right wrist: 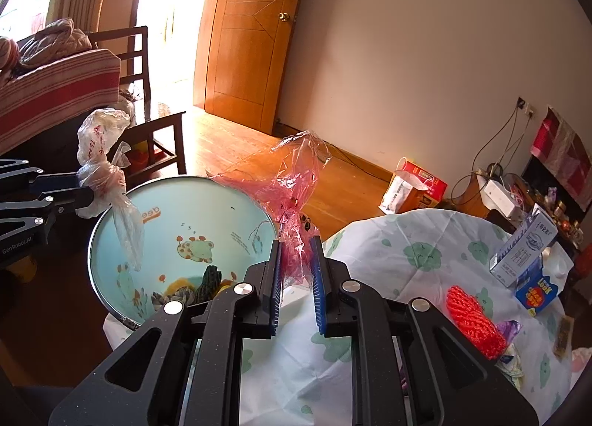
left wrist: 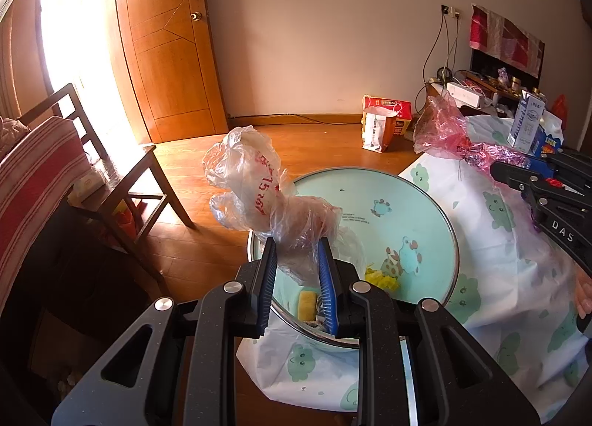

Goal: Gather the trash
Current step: 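Carry the clear bag and pink bag over the bin with both tools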

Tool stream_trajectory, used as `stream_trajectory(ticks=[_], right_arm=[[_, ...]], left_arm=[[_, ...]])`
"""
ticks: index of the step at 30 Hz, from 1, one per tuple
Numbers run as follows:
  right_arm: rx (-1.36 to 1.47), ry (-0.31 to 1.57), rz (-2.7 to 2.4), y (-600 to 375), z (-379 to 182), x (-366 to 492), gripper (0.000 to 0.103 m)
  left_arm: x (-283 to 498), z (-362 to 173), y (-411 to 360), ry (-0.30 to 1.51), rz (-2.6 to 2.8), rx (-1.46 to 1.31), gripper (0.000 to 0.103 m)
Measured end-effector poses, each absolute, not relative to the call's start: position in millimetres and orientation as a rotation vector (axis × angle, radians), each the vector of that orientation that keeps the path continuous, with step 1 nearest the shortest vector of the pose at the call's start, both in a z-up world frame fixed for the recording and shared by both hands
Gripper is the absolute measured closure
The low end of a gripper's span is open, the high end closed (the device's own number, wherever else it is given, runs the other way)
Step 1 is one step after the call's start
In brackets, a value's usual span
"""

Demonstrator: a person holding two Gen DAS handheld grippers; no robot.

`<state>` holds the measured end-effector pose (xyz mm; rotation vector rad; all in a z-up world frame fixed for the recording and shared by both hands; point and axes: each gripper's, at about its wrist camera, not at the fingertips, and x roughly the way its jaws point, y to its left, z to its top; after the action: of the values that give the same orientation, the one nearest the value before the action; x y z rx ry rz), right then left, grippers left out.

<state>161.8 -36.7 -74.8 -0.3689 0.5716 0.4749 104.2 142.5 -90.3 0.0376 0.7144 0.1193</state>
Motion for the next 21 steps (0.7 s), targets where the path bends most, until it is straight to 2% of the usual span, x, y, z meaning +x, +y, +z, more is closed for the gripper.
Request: stream_trajectory(ticks=[21], right_arm=[[-0.391, 0.575, 0.496, -28.6, -79.6, 158.1, 0.087]], left_arm=[[105.2, -90.4, 143.2, 0.714, 0.109, 0.043, 0.081]])
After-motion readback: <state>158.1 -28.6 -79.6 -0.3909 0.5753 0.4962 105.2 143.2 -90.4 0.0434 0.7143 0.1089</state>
